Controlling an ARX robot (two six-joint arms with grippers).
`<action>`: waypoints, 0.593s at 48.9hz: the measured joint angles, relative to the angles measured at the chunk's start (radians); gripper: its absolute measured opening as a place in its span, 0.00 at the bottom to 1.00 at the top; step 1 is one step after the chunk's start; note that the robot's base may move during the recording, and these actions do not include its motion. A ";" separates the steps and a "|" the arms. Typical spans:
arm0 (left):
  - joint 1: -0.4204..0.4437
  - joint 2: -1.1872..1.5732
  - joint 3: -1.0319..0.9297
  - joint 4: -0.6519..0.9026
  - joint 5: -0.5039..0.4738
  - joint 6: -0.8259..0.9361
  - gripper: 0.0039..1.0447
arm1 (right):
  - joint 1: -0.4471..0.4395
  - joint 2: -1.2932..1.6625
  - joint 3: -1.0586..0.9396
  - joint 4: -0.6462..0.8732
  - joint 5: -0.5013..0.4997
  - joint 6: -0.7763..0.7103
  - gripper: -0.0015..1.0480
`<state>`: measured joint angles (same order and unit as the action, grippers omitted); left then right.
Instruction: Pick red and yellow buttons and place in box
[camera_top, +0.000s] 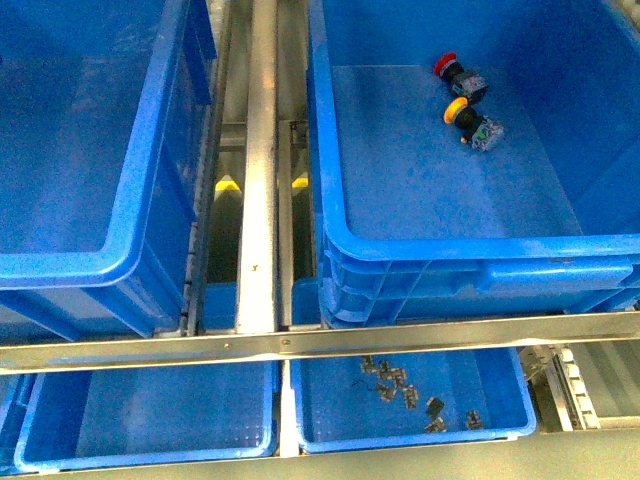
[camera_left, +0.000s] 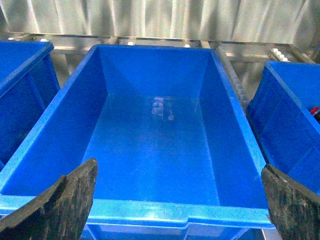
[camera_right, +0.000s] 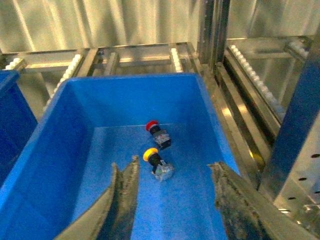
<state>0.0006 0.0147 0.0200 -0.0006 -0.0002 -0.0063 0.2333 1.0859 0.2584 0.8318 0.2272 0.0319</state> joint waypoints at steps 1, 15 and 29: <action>0.000 0.000 0.000 0.000 0.000 0.000 0.93 | -0.008 -0.011 -0.012 -0.001 -0.006 -0.003 0.38; 0.000 0.000 0.000 0.000 0.000 0.000 0.93 | -0.102 -0.213 -0.143 -0.085 -0.102 -0.026 0.04; 0.000 0.000 0.000 0.000 -0.001 0.000 0.93 | -0.224 -0.392 -0.233 -0.160 -0.221 -0.026 0.04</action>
<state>0.0006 0.0147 0.0200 -0.0006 -0.0010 -0.0067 0.0093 0.6941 0.0250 0.6716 0.0063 0.0055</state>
